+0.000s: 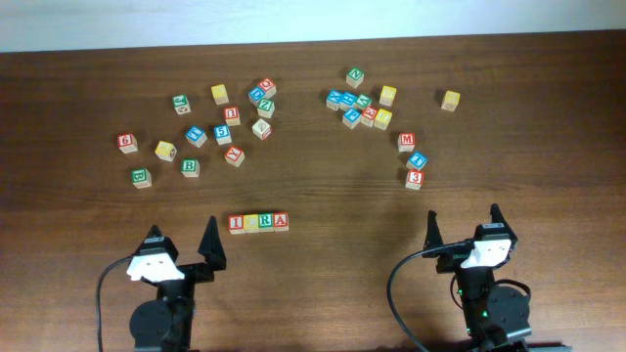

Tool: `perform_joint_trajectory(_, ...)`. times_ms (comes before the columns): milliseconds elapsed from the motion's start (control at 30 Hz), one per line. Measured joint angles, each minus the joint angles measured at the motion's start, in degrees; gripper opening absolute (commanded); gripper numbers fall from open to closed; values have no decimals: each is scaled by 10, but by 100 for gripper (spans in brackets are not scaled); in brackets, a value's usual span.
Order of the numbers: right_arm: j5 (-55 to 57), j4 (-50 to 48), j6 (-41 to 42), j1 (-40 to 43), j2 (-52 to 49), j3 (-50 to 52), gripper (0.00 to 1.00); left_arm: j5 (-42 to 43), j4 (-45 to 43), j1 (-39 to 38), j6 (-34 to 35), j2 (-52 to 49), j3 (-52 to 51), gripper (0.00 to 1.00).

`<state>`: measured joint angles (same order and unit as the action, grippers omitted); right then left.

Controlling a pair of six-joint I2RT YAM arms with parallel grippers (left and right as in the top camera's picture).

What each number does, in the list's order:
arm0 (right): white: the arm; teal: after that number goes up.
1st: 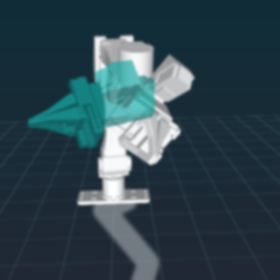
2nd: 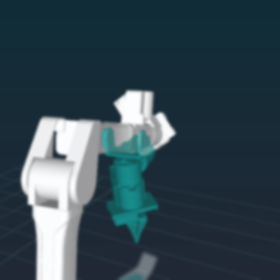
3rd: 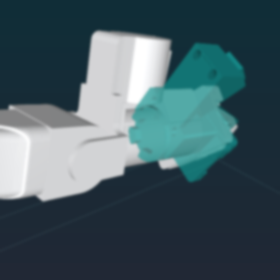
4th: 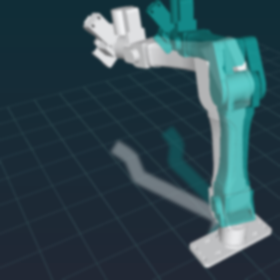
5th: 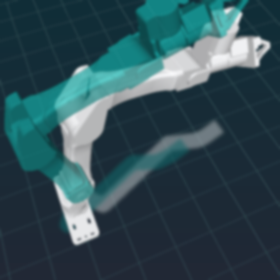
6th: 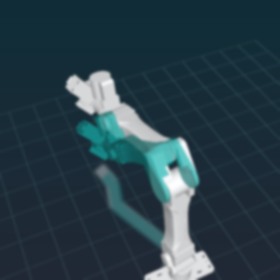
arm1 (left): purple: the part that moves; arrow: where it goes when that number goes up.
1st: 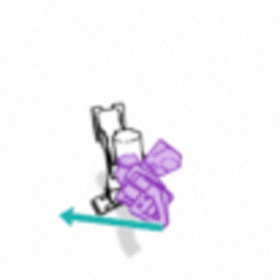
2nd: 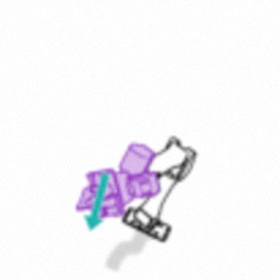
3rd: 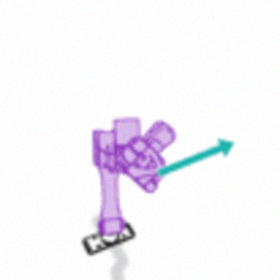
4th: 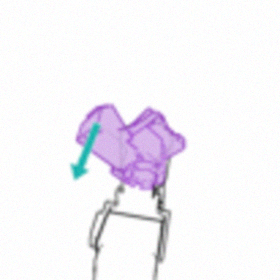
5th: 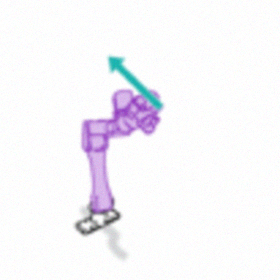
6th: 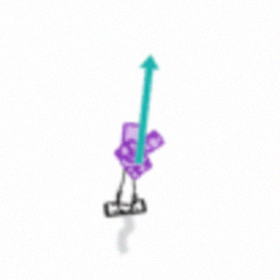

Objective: Spell out ICRA

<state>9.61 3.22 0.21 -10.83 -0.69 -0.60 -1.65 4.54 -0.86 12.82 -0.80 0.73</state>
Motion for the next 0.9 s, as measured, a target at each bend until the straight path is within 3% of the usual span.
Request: perform_joint_trajectory(900,0,0,-15,0,0,0,98,0,0,0,0,0,0,100)
